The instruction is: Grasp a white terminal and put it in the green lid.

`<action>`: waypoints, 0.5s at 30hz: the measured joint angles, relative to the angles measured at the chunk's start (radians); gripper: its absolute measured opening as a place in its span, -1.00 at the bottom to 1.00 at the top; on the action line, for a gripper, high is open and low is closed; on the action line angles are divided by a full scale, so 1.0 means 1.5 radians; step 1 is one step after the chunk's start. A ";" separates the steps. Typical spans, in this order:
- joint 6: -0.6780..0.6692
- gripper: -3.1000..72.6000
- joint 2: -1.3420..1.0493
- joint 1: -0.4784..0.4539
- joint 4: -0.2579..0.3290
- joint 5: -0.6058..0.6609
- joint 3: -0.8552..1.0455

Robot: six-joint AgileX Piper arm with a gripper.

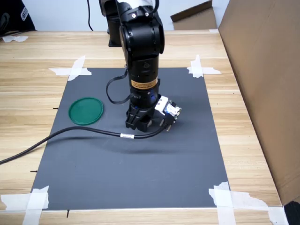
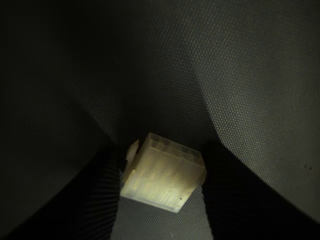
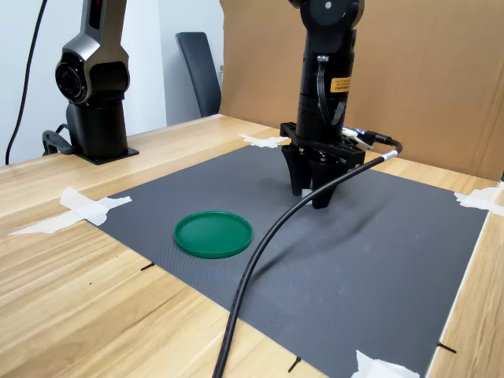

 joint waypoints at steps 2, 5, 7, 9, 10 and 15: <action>0.000 0.12 0.000 0.000 0.000 0.000 0.000; 0.001 -0.01 0.000 0.000 0.000 0.000 0.000; 0.006 -0.01 0.000 0.000 0.000 0.000 0.000; 0.007 -0.01 0.000 0.000 0.000 0.001 0.000; 0.007 -0.01 0.000 0.000 0.000 0.001 0.000; 0.009 -0.01 -0.003 0.000 0.000 0.004 0.000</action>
